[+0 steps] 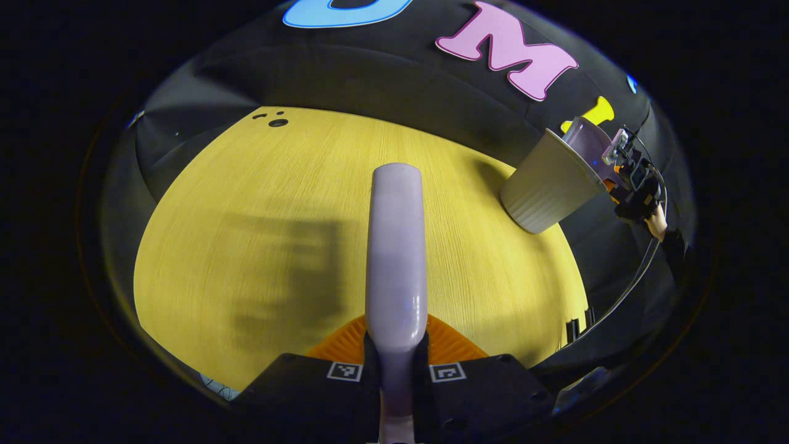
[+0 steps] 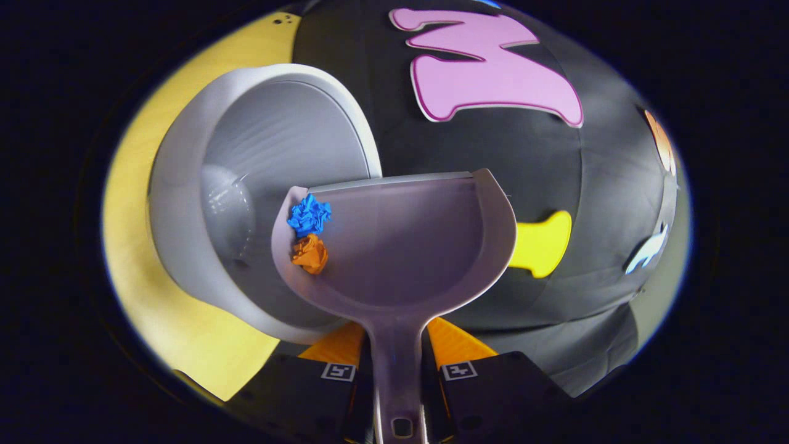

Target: Pick up the small broom and dustpan from the desktop, sweep the trash into the dustpan with the broom, and then empty the trash into the garbage bin.

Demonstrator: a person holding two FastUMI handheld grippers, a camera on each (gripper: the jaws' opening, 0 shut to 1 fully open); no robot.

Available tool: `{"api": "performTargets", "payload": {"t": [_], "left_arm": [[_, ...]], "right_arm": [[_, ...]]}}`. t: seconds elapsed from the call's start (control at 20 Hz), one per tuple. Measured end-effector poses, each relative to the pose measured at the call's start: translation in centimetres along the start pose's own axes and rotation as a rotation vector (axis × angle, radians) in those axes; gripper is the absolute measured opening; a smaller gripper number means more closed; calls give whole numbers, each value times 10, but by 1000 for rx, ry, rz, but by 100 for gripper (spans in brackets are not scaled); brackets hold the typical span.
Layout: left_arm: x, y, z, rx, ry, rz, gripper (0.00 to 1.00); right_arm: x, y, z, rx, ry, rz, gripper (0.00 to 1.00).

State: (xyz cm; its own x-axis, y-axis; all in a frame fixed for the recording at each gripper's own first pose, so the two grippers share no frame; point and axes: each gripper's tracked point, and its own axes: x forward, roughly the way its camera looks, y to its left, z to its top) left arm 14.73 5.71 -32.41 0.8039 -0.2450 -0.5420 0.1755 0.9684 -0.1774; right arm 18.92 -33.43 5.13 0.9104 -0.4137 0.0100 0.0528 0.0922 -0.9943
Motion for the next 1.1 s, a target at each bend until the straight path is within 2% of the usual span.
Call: {"api": "performTargets", "payload": {"t": [0.05, 0.1, 0.15, 0.2, 0.35, 0.4, 0.45, 0.5, 0.55, 0.6, 0.65, 0.75, 1.05, 1.1], "left_arm": [[1, 0, 0, 1, 1, -1, 25], [2, 0, 0, 2, 1, 1, 25], [2, 0, 0, 2, 2, 0, 25], [2, -1, 1, 1, 3, -2, 25], [3, -2, 1, 0, 2, -3, 25], [2, -2, 1, 0, 0, -2, 25], [2, -2, 2, 2, -4, -1, 25], [2, -2, 3, 8, -7, 2, 25], [1, -2, 3, 15, -12, 7, 25], [0, -2, 5, 21, -18, 12, 25], [-1, -2, 6, 22, -23, 14, 25], [-4, -3, 9, 22, -36, 15, 25], [-16, -4, 18, 38, -84, 27, 24], [-19, -4, 20, 41, -96, 30, 25]], "right_arm": [[-6, -7, -3, -55, -21, -12, 35], [-9, -11, -7, -112, -42, -25, 31], [-7, -14, -12, -165, -61, -34, 35], [-4, -11, -18, -203, -77, -40, 35], [-7, -7, -17, -216, -89, -24, 36], [-7, -7, -17, -206, -80, -14, 39], [-5, -8, -17, -195, -70, -3, 36], [-4, -8, -17, -181, -61, 8, 36], [-4, -9, -18, -161, -54, 20, 40], [-3, -10, -20, -140, -44, 29, 40], [-4, -11, -22, -119, -35, 34, 35], [-7, -18, -22, -61, -21, 42, 36], [-28, -57, -32, 226, 48, 42, 36], [-32, -62, -34, 300, 60, 53, 39]]}}
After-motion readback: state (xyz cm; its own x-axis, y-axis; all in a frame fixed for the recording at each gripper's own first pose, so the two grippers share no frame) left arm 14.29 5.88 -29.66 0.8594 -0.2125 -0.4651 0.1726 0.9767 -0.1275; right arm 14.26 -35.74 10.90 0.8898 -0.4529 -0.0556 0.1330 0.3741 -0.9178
